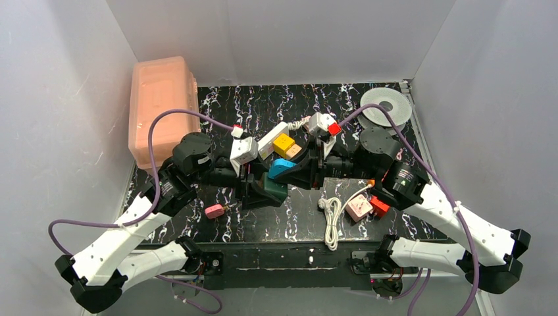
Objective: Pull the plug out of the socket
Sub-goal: Remove the plug from the socket.
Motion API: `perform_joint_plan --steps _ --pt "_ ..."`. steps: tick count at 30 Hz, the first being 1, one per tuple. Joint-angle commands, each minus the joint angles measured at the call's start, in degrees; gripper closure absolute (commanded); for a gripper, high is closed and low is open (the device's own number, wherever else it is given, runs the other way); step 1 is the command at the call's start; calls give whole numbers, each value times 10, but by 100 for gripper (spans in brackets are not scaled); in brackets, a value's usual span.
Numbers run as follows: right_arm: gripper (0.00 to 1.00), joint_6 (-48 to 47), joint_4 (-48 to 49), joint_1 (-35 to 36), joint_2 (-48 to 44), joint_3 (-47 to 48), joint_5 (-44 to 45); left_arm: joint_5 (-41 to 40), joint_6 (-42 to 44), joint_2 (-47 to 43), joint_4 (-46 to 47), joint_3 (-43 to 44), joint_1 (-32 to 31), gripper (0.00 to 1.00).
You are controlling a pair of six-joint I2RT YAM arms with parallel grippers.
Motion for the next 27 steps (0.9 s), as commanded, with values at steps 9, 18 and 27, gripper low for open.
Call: perform_joint_plan --steps 9,18,27 --pt "99 -47 39 10 -49 7 48 -3 47 -4 -14 -24 0 100" --pt "99 -61 20 9 -59 30 68 1 57 -17 -40 -60 0 100" --pt "99 -77 -36 8 -41 69 57 7 94 1 -79 -55 0 100"
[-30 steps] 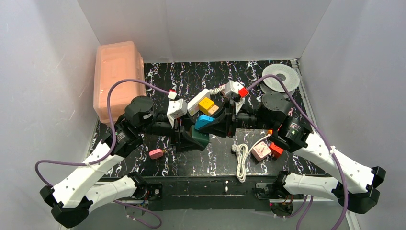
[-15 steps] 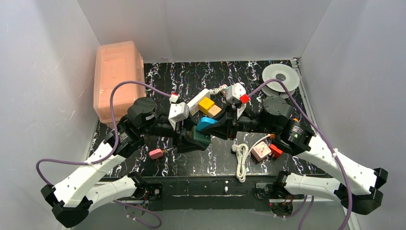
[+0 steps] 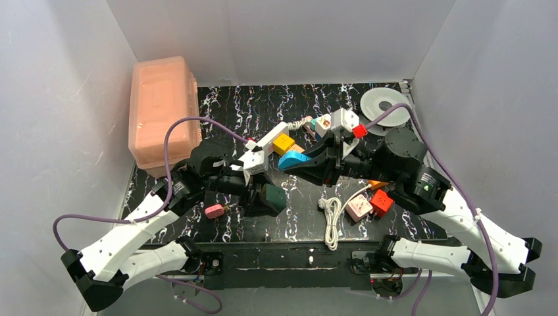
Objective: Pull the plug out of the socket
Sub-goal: Remove the plug from the socket, then place the plug at the center of the board.
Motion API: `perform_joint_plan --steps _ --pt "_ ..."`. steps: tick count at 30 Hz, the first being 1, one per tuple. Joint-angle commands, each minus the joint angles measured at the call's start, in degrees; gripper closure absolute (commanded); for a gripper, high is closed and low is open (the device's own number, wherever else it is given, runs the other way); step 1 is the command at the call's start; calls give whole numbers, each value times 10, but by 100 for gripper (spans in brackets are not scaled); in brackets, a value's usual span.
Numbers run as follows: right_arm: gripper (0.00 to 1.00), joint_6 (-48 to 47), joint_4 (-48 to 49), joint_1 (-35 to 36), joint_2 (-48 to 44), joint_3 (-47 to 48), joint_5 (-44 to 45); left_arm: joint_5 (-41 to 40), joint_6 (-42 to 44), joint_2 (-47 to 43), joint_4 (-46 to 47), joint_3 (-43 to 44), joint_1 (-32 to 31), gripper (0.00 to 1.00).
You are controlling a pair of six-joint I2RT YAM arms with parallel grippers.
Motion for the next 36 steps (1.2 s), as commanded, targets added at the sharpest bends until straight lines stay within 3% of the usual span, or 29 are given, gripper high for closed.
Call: perform_joint_plan --steps 1,6,12,16,22,27,36 --pt "99 -20 -9 -2 -4 35 7 2 30 -5 -21 5 2 100" --pt "99 2 -59 -46 0 47 57 -67 63 10 -55 4 1 100" --pt "99 161 -137 -276 13 35 34 -214 175 49 -119 -28 1 100" --pt "99 231 -193 -364 -1 -21 79 -298 227 60 -94 -90 2 100" --pt "99 317 -290 -484 -39 -108 120 -332 266 90 -67 -132 1 100" --pt "99 353 -348 -625 -53 -173 84 -368 262 148 -73 -133 1 100" --pt "99 390 -407 -740 -41 -223 185 -409 239 222 -91 -127 -14 100"
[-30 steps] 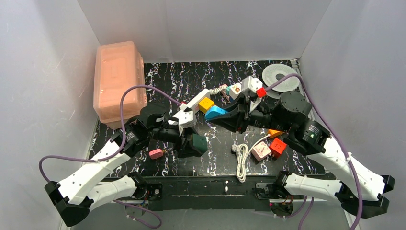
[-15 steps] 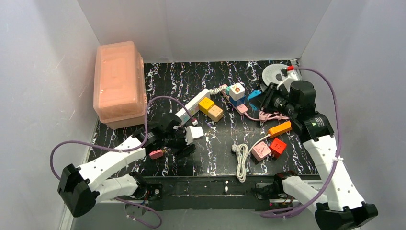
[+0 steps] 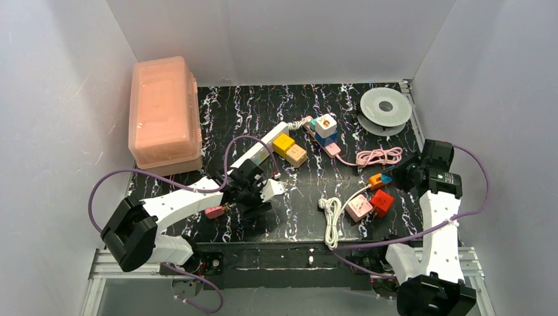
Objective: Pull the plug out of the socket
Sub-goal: Place the plug at the center of the board.
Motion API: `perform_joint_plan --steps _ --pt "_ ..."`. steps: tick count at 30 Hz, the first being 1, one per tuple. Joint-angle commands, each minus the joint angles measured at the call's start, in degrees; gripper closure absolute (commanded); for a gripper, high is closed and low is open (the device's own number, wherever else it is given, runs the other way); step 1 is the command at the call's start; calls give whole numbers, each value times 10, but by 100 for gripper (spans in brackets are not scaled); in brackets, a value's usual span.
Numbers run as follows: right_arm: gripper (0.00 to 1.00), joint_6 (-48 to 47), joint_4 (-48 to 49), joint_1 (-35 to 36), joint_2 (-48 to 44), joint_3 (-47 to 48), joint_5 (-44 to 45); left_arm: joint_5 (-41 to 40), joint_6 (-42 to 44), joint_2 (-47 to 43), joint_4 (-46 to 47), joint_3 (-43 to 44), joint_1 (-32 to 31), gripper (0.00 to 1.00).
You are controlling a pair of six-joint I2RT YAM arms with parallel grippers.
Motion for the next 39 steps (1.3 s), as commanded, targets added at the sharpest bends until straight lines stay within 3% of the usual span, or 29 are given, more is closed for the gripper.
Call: perform_joint_plan --steps 1,5,7,8,12,15,23,29,34,39 --pt "99 32 -35 -54 4 -5 67 -23 -9 2 -11 4 -9 100" --pt "99 61 -22 -88 28 -18 73 -27 -4 12 3 -15 -12 99" --pt "99 68 -7 -108 45 -26 72 -25 -1 17 9 -19 -11 90" --pt "99 71 -2 -118 53 -30 71 -20 -2 19 9 -20 -12 81" --pt "99 83 17 -161 84 -48 74 14 1 10 -10 -16 -11 26" --pt "96 90 38 -181 106 -60 71 44 2 -9 -41 5 -11 3" --pt "68 102 97 -194 148 -88 67 173 -39 -68 -189 139 -8 2" --pt "45 87 102 -193 180 -97 81 175 -41 -82 -246 239 8 2" --pt "40 74 100 -192 201 -94 87 99 -35 -66 -239 305 30 2" --pt "38 59 86 -140 164 -75 132 79 -56 17 -250 362 116 2"
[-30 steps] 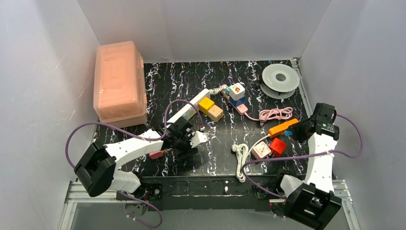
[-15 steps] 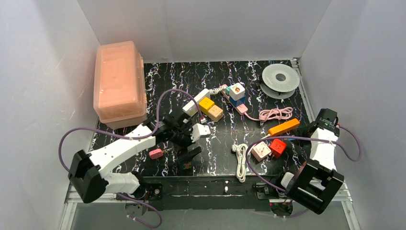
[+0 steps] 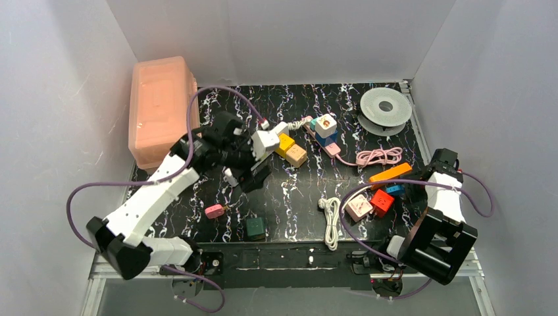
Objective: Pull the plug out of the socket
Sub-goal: Place the plug at the center of the board, then remove the plug from the socket.
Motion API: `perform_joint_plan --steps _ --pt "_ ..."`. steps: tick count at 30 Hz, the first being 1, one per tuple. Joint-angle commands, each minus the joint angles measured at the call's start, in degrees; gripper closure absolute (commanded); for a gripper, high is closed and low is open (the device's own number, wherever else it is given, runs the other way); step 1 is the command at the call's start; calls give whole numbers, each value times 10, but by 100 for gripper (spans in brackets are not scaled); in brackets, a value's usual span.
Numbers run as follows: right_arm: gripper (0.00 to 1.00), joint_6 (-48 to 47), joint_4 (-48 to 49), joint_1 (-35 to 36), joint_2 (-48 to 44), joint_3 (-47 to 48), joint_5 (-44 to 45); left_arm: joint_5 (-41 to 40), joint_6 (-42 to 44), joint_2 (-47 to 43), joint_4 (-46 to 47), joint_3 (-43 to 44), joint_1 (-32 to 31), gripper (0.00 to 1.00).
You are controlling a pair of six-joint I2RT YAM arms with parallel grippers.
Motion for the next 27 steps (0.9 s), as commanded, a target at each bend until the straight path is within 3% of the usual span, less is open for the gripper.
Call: perform_joint_plan --steps 1,5,11,19,27 --pt "38 -17 -12 63 -43 30 67 -35 -18 92 -41 67 80 2" --pt "38 -15 -52 154 -81 86 124 -64 -4 155 -34 84 129 2" --pt "34 -22 -89 252 -126 157 188 -111 31 209 44 47 147 2" --pt "23 -79 -59 364 -170 191 185 -100 33 310 71 78 157 2" --pt "19 -196 -5 557 -88 279 182 -59 26 397 88 137 157 2"
